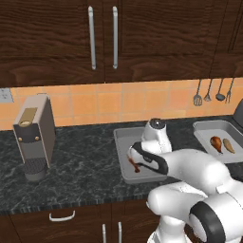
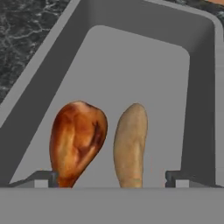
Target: Place one sweet potato and one chicken drumstick in each tupperware on the nearby counter, to pack two identical lunches.
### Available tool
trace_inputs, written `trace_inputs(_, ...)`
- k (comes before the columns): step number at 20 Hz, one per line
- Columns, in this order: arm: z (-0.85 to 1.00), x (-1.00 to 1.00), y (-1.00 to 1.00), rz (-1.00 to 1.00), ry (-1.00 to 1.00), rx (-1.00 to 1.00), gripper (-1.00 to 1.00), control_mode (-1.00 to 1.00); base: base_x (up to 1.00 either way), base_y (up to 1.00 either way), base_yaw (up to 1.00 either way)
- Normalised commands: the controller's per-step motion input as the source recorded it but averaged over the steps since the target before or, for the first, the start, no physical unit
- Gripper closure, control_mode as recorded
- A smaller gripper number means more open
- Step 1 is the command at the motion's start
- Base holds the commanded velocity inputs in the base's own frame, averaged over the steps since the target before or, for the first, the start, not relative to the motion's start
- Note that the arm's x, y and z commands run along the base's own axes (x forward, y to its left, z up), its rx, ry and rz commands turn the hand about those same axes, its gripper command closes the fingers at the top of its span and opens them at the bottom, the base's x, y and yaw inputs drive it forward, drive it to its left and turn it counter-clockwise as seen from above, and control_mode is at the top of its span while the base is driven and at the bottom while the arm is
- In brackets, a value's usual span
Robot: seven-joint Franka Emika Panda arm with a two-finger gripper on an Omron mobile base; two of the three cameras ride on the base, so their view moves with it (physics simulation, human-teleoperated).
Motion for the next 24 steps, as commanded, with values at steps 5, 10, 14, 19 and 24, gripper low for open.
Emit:
trace_inputs(5,0.64,-1.0,0.11,0.0,-0.24,0.0,-1.0,-1.0,0.0,0.0,0.0)
trace_inputs(10,0.27,-1.0,0.27,0.0,-0.29,-0.02,-1.0,-1.0,0.0,0.0,0.0)
trace_inputs(14,0.52,-0.79,0.37,0.0,-0.3,-0.09,-1.0,-1.0,0.0,0.0,0.0)
trace_inputs(19,0.17,-0.5,0.39,0.0,-0.24,-0.15,-1.0,-1.0,0.0,0.0,0.0)
trace_inputs(24,0.0,-0.34,0.05,0.0,-0.11,-0.04,-1.0,-1.0,0.0,0.0,0.0)
